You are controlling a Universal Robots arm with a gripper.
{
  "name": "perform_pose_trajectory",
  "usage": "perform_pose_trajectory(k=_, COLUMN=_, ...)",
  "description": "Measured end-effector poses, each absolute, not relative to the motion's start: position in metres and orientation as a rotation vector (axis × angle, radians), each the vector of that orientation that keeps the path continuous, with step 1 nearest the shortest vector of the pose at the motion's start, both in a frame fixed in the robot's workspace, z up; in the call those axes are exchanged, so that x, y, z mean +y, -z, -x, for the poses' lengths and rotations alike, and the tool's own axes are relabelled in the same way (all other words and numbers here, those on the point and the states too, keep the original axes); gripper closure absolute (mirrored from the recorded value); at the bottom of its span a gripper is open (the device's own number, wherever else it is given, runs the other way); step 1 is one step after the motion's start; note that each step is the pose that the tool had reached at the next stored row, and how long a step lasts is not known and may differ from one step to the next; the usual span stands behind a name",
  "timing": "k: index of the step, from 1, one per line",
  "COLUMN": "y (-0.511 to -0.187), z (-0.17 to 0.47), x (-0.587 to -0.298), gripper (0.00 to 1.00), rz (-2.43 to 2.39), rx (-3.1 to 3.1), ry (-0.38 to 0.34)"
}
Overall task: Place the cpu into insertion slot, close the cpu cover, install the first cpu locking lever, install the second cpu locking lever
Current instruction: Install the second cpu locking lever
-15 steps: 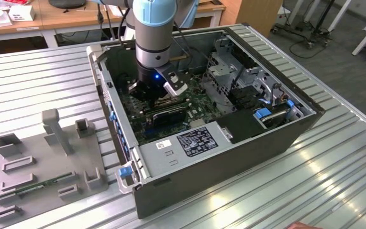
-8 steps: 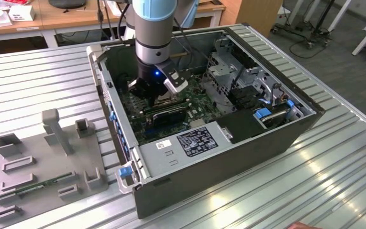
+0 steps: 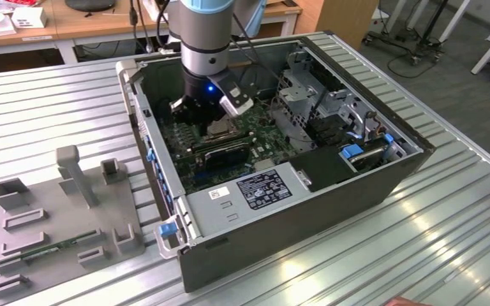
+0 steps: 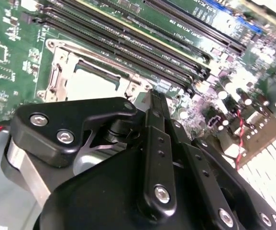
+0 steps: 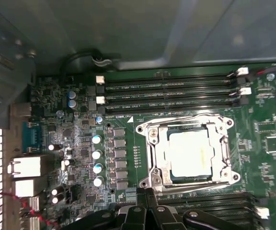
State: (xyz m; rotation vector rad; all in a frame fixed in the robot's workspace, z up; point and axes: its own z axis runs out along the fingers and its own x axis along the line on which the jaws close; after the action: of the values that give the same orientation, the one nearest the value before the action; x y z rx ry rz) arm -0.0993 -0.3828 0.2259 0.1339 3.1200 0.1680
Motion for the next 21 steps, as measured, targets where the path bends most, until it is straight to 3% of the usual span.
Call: perform_pose_trajectory(k=21, y=-0.238, z=0.079, x=-0.383, gripper=0.89, rz=-0.136, rx=3.12, ry=-0.167)
